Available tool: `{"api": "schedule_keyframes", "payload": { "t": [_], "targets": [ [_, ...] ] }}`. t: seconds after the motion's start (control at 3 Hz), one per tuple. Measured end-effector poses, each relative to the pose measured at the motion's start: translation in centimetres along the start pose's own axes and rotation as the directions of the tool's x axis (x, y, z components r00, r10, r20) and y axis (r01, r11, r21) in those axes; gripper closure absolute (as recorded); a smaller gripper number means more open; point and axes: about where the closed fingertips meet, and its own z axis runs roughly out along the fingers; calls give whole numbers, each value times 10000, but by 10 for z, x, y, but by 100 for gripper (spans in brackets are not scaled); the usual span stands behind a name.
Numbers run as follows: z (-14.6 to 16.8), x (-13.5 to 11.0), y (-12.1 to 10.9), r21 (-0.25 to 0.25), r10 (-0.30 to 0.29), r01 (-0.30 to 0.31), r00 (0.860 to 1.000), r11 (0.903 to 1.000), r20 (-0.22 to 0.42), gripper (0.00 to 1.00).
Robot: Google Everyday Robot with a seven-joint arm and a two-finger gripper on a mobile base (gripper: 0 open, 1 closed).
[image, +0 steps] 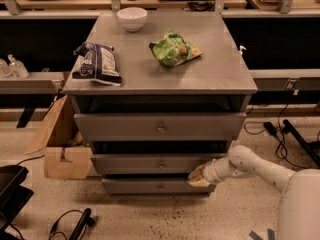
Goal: Close middle drawer
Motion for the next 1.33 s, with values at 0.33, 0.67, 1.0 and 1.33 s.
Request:
{"api": "schedule_keyframes", "payload": {
  "t": [0.33, 0.67, 1.0, 1.33],
  "targets": [
    [4, -1, 4, -69, 1, -1, 10000, 10000, 26, 0],
    [5, -1, 4, -88, 1, -1, 10000, 10000, 33, 3],
    [7, -2, 6, -126, 2, -1, 10000, 9999, 48, 26],
    [9, -2, 7, -168, 3, -2, 10000, 9999, 64, 49]
  ]
}}
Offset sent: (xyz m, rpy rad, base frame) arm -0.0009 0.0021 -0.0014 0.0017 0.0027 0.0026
